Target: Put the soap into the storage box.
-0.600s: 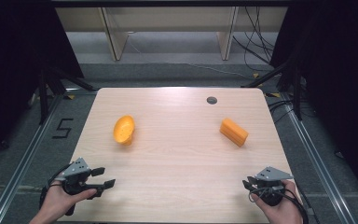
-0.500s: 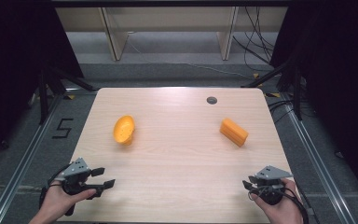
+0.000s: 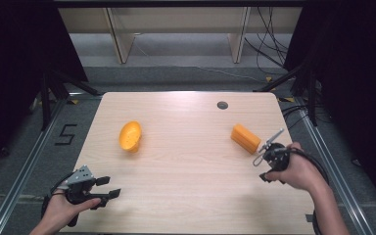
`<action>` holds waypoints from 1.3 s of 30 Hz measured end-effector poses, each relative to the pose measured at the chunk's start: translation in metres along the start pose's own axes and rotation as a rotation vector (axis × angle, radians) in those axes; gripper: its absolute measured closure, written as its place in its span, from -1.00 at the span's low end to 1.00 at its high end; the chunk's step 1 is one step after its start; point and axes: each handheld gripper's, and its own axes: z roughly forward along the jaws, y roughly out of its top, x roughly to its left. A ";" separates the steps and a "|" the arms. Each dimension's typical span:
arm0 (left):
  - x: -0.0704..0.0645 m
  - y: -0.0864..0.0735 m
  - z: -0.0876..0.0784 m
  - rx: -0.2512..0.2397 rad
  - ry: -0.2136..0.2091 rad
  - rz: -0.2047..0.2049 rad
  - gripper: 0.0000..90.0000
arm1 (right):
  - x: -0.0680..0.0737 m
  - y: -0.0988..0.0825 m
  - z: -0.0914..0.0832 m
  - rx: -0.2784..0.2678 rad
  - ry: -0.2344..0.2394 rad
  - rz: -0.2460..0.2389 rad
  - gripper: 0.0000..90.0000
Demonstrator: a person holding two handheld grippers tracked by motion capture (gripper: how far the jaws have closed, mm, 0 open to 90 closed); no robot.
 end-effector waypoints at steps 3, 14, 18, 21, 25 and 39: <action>-0.001 0.000 0.000 -0.002 -0.012 -0.002 -0.31 | -0.019 0.021 -0.002 0.022 -0.016 -0.016 -0.08; -0.001 -0.001 0.001 -0.009 -0.010 -0.004 -0.31 | -0.064 0.071 0.019 -0.014 -0.045 0.010 -0.06; 0.000 -0.001 0.001 -0.013 -0.014 -0.014 -0.31 | -0.069 0.084 0.029 0.038 -0.057 -0.002 -0.05; 0.001 -0.001 0.000 0.009 -0.012 0.002 -0.31 | -0.071 0.093 0.031 0.044 -0.057 -0.007 -0.06; 0.000 -0.001 0.001 0.004 -0.022 -0.010 -0.31 | -0.072 0.099 0.034 0.067 -0.053 -0.015 -0.07; -0.001 -0.002 0.001 -0.002 -0.007 -0.021 -0.31 | -0.074 0.117 0.058 0.103 -0.044 -0.012 -0.05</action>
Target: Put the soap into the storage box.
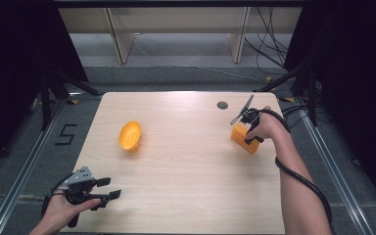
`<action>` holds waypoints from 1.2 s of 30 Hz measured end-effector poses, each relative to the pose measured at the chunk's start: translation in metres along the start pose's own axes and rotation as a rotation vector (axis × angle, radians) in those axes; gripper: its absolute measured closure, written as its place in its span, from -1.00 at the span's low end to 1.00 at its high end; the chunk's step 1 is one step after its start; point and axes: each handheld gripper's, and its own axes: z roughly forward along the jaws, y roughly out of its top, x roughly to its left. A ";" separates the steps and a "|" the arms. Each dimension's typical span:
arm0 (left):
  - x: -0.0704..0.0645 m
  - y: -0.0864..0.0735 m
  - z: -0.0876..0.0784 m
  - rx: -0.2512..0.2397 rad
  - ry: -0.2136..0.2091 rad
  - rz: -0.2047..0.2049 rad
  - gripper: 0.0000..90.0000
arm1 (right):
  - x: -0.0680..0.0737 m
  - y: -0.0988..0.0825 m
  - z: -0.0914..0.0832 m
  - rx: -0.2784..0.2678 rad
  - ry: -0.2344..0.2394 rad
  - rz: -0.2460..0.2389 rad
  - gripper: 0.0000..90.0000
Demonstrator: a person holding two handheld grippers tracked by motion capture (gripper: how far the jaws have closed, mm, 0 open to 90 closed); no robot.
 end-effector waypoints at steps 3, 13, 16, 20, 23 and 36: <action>0.000 0.000 0.000 0.003 0.000 0.005 -0.31 | -0.001 0.003 0.004 0.007 0.000 -0.017 0.01; 0.001 0.000 0.000 0.010 0.003 0.019 -0.30 | -0.002 0.005 0.015 0.004 0.021 -0.017 0.30; 0.001 0.000 0.000 0.011 -0.011 0.021 -0.30 | -0.002 0.005 0.015 -0.008 0.026 -0.011 0.34; 0.001 0.000 0.000 0.013 -0.010 0.024 -0.30 | 0.000 0.003 0.014 -0.023 0.043 0.017 0.37; 0.001 0.000 0.000 0.014 -0.010 0.024 -0.30 | -0.003 0.003 0.014 -0.030 0.046 -0.016 0.37; 0.001 -0.001 0.000 0.014 -0.012 0.025 -0.30 | -0.003 0.010 0.015 0.035 0.046 -0.028 0.29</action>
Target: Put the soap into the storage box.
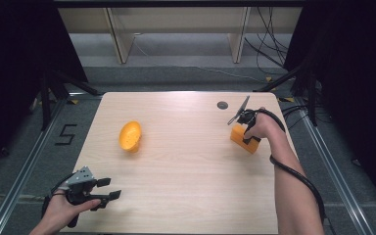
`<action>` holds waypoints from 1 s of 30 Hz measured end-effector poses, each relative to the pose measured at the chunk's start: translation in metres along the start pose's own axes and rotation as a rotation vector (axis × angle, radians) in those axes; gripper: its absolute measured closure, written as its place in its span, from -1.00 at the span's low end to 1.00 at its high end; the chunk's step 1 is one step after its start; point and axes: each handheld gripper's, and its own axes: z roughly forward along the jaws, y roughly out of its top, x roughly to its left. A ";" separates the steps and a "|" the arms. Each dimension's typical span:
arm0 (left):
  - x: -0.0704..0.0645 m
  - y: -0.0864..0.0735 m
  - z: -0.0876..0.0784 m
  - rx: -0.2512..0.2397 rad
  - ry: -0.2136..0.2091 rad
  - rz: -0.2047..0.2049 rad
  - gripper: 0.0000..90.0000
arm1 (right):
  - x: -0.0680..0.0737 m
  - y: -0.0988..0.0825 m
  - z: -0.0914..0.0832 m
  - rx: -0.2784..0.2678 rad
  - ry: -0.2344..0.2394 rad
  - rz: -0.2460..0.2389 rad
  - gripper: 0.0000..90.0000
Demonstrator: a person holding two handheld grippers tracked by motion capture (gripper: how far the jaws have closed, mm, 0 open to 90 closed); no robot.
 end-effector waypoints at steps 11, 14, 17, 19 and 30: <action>0.000 0.000 0.000 0.003 0.002 0.003 -0.30 | -0.001 -0.003 -0.002 -0.007 0.014 0.005 0.37; 0.000 0.000 0.000 0.004 0.001 0.002 -0.30 | 0.000 -0.004 -0.002 -0.016 0.015 0.005 0.38; 0.000 0.000 0.000 -0.001 0.003 0.002 -0.29 | 0.000 -0.007 -0.004 0.005 -0.013 -0.050 0.38; -0.001 0.000 0.001 0.003 -0.001 0.003 -0.29 | 0.003 -0.010 -0.007 0.010 0.015 -0.064 0.38; -0.007 0.002 0.001 -0.008 -0.022 0.090 -0.25 | 0.053 -0.029 -0.032 0.014 0.113 -0.369 0.38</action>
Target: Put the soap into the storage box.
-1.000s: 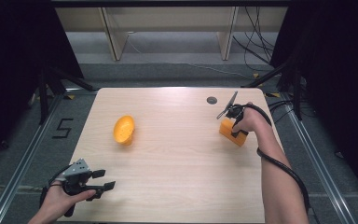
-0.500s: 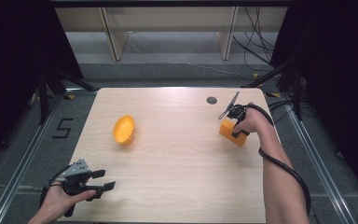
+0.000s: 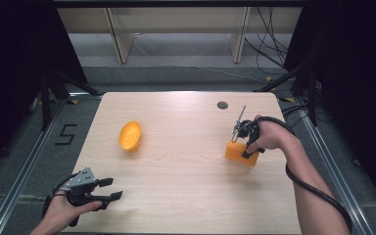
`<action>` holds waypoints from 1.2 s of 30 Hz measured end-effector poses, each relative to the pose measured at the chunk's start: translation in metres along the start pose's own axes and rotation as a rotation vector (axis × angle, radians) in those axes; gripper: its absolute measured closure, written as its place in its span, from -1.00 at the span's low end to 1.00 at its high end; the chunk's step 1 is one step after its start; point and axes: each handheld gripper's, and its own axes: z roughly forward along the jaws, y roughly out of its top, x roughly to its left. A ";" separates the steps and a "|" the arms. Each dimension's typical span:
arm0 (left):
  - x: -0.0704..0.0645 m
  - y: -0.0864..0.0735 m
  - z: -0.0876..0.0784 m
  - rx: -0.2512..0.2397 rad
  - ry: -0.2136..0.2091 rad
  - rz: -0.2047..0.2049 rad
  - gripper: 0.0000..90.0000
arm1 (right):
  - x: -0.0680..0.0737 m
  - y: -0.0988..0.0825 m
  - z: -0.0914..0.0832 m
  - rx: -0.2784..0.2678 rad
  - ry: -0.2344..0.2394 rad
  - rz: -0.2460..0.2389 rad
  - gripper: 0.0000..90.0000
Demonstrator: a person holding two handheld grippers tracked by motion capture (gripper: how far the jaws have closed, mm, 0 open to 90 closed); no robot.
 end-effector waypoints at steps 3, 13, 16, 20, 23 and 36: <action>-0.004 0.001 0.001 -0.004 -0.015 -0.011 -0.25 | 0.025 0.004 -0.002 -0.018 -0.001 -0.074 0.38; -0.004 0.001 0.002 -0.013 -0.021 0.034 -0.26 | 0.073 0.012 -0.018 -0.011 0.002 -0.177 0.38; -0.006 0.001 0.002 -0.007 -0.023 0.010 -0.26 | 0.083 0.017 -0.024 -0.012 0.013 -0.182 0.38; -0.004 0.001 0.002 -0.014 -0.025 0.034 -0.27 | 0.092 0.024 -0.027 -0.029 0.006 -0.227 0.38; -0.004 0.001 0.002 -0.008 -0.024 0.037 -0.27 | 0.099 0.027 -0.029 -0.017 0.002 -0.203 0.38; -0.005 0.001 0.002 0.001 -0.037 0.019 -0.28 | 0.118 0.039 -0.039 -0.007 -0.010 -0.251 0.38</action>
